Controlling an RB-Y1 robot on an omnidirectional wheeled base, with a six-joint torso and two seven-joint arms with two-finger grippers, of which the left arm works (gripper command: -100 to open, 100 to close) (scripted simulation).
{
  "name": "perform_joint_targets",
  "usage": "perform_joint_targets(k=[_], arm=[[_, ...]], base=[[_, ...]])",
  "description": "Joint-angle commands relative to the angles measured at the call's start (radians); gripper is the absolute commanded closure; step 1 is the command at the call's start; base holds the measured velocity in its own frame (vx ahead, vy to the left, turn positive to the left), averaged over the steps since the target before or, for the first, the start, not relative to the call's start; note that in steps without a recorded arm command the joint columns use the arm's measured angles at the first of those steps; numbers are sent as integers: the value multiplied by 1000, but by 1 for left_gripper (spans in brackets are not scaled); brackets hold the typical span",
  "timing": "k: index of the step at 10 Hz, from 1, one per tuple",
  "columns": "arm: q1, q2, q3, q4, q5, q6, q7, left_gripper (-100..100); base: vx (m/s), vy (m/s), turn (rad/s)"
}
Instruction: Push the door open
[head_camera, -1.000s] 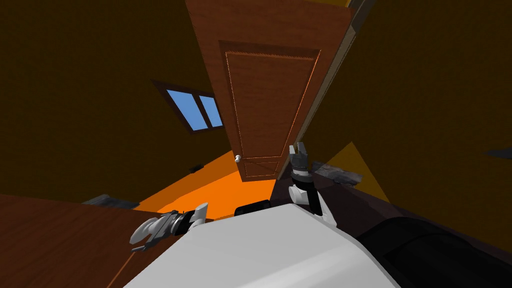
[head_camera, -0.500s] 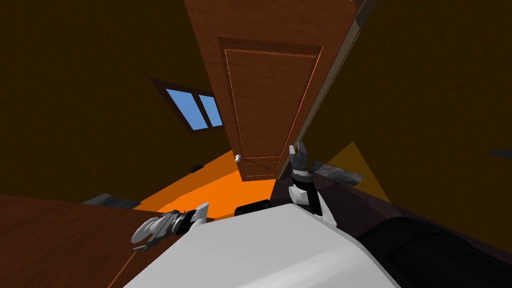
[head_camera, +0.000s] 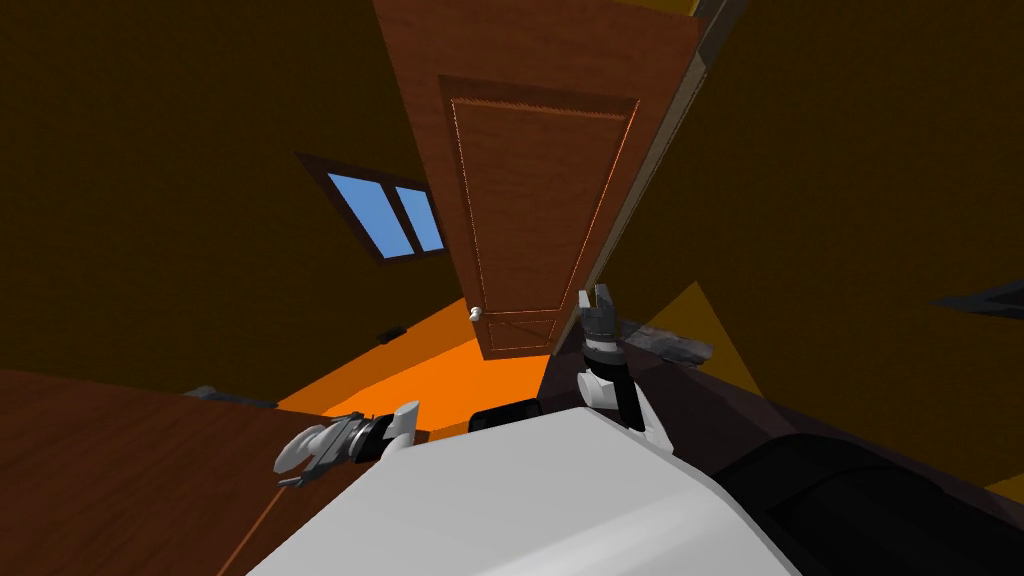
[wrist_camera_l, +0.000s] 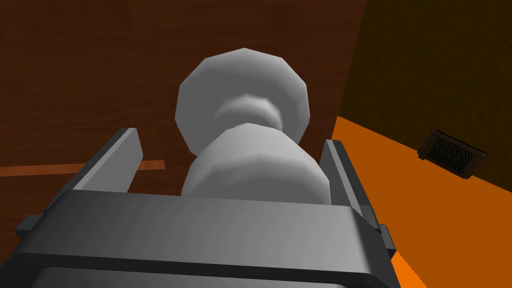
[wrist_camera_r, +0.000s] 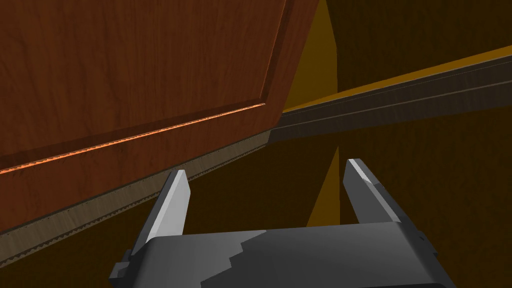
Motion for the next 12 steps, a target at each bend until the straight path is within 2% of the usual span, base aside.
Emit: perform_joint_targets(k=[1, 9, 10, 11, 12], arm=[[21, 7, 16, 5, 6, -15, 4, 100], [21, 7, 16, 5, 6, -15, 4, 100], [21, 7, 16, -5, 6, -15, 4, 100], [4, -22, -19, -48, -12, 30, -25, 100], [4, -21, -21, -48, -14, 33, -26, 100]], base=[[-179, -17, -104], [-6, -2, -2], [-9, -10, 32], [-109, 13, -61], [-169, 30, -92]])
